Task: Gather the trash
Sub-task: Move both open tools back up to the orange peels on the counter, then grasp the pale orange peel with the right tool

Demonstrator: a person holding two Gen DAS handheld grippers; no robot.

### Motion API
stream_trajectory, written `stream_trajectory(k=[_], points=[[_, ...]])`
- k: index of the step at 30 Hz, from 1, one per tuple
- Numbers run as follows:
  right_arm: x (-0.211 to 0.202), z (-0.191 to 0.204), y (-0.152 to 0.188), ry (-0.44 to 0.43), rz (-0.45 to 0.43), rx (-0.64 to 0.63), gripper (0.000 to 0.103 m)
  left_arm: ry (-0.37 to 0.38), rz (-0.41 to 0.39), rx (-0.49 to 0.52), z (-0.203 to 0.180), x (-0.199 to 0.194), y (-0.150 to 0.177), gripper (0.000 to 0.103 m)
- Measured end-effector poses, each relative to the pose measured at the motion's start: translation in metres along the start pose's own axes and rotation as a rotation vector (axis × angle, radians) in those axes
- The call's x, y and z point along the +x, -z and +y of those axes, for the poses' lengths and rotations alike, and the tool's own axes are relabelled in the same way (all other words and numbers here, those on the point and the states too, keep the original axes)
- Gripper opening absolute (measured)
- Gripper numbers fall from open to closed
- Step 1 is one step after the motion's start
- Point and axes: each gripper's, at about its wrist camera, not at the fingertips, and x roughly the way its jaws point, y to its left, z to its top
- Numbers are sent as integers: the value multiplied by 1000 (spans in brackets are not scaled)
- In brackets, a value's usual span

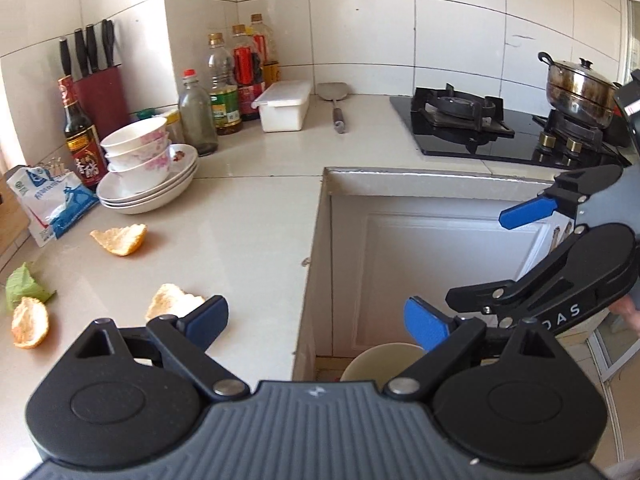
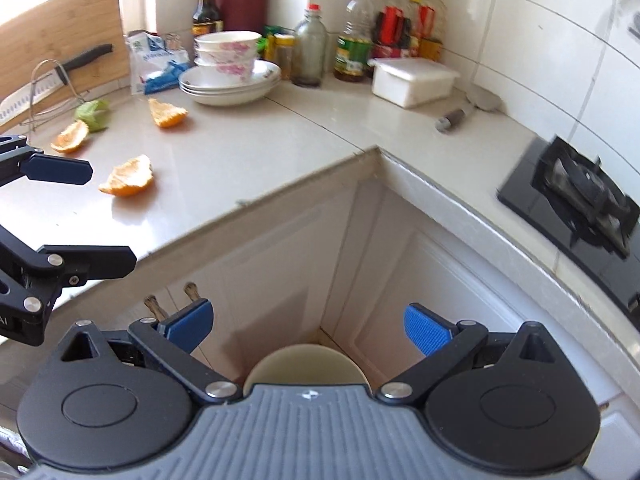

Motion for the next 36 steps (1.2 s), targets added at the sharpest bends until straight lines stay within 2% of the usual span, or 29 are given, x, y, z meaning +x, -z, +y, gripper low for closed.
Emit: stream_trajectory(k=[6,16,24,33,36], points=[[13,36,-36,-73,-30,-67,103,-98,-4,-52,41,-17,8,95],[44,93,-79,-211,-49,-152,103,-189,5,-148,90,-30,21,95],[68,120,-91,-284,-21,-168,103,-228,19,-199,114,-32,30,95],[99,144,-92,-289,19,-197,101,-246,39,-237,133,-27,39,95],[111,149,-93,-290,36,-191,97,-253,49,-251,139,-25,41,95]])
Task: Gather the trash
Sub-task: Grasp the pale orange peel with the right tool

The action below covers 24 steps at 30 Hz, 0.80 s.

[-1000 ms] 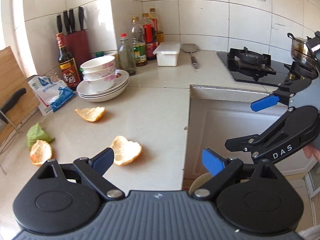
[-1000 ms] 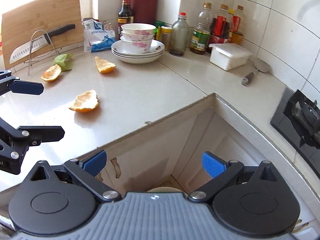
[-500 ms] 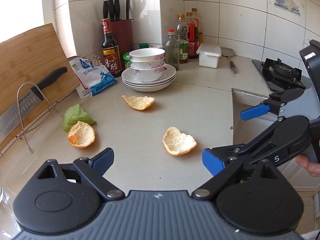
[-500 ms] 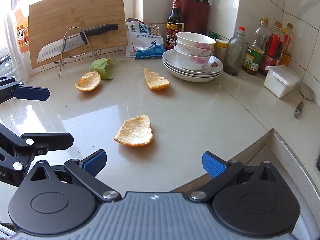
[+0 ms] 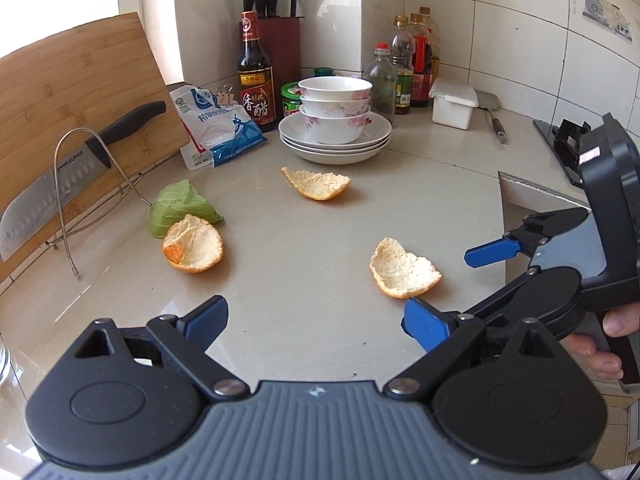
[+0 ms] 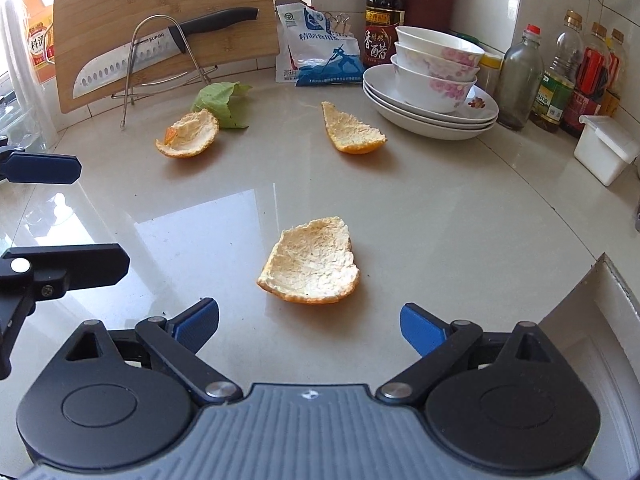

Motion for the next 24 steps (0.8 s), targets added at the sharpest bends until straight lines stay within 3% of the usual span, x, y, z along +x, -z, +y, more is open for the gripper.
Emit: stream_trajectory(k=[13,20,24], points=[[30,6,-14,-2,16,5,86,-22,36,-51,20,16,1,95],[34,4,-21,29,9,3,68,-30,40,-55,26,24,0,95],[32,2,-21,27,8,15,66,-40,40,-59,30,29,0,95]])
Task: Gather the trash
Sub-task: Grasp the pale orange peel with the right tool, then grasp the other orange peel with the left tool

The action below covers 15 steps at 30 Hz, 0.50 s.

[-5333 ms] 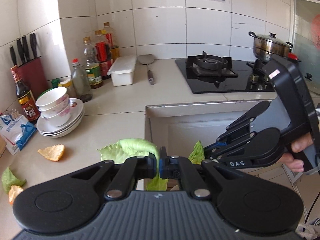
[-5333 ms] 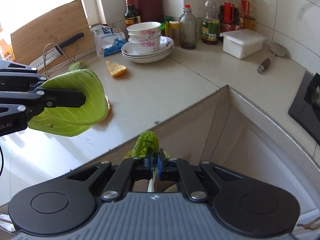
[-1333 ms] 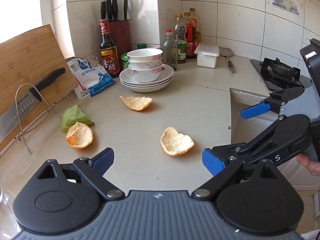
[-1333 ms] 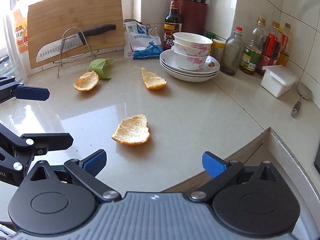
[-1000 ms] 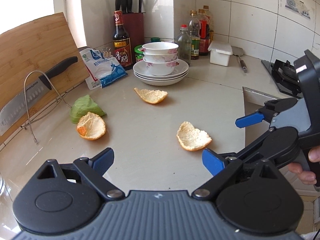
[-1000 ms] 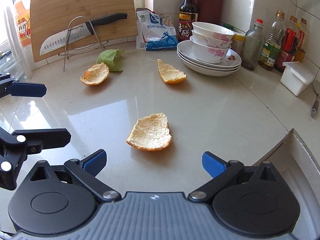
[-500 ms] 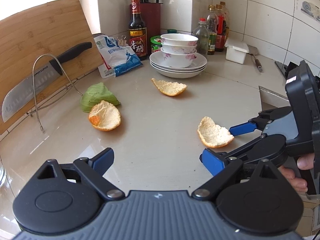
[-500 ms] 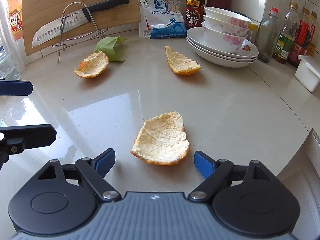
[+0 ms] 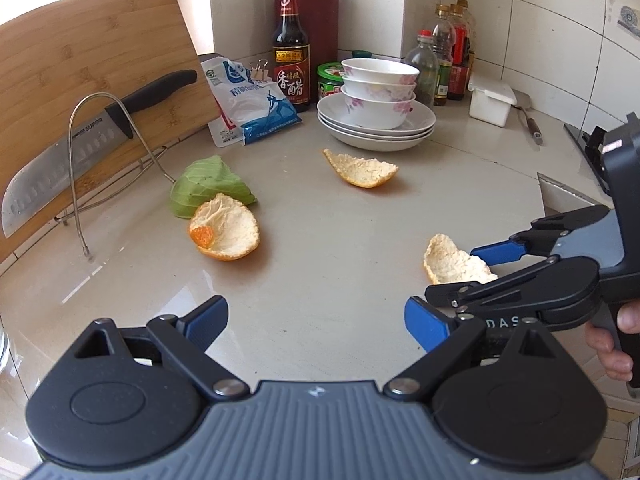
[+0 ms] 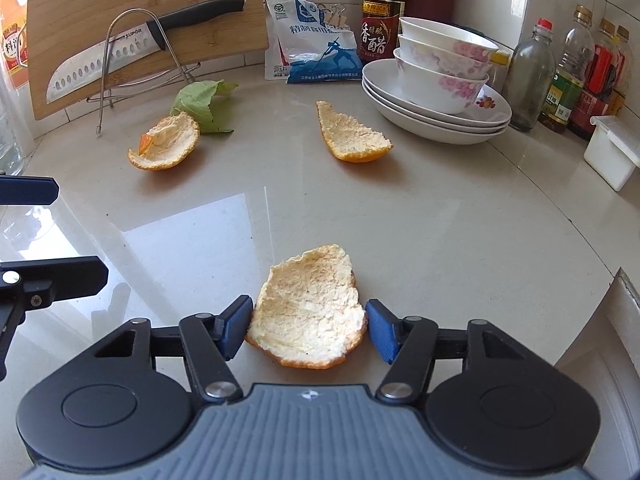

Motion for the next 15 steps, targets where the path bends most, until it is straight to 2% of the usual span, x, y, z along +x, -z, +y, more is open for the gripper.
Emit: stream_trajectory(k=[8,15], points=[[-8,-2,0,-1,-8,15,64,-50,-3,-8,14,17,-6,95],[-15,-4,1,0,-19,29,63,-154,-9,-47,26,48,-10,94]])
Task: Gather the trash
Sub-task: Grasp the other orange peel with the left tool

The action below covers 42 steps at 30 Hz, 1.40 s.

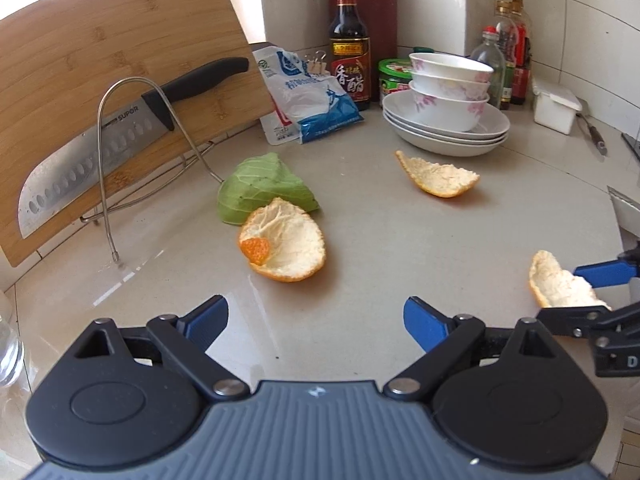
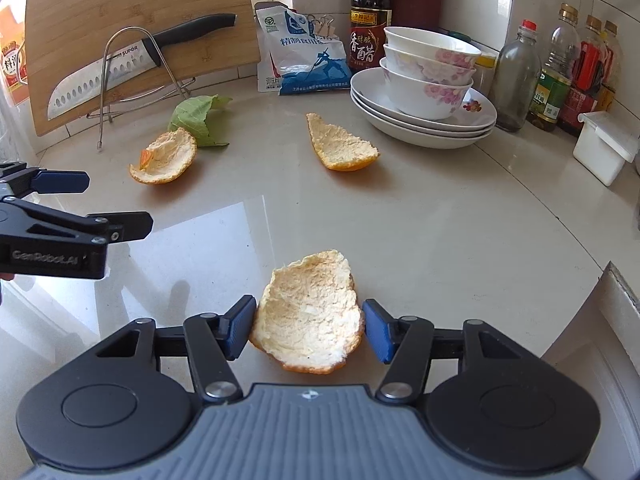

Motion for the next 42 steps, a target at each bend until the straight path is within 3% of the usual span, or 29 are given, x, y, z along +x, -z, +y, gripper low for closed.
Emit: stream_trajectory(k=[12,18,26,42], points=[[-2,-1,-4,2,-7,5,63,-83,7,-69,8,52,-16,83],[-1,-5,-6,9,-6,19,63,-88,-5,-72,9,64,-23,80],[2,-7,-8,11,-7,22,63,-87,-6,-91,10,67,-29,63],[-6,-8,-8,7,-28,30,63,-24,-1,-106,16,47,-27,57]])
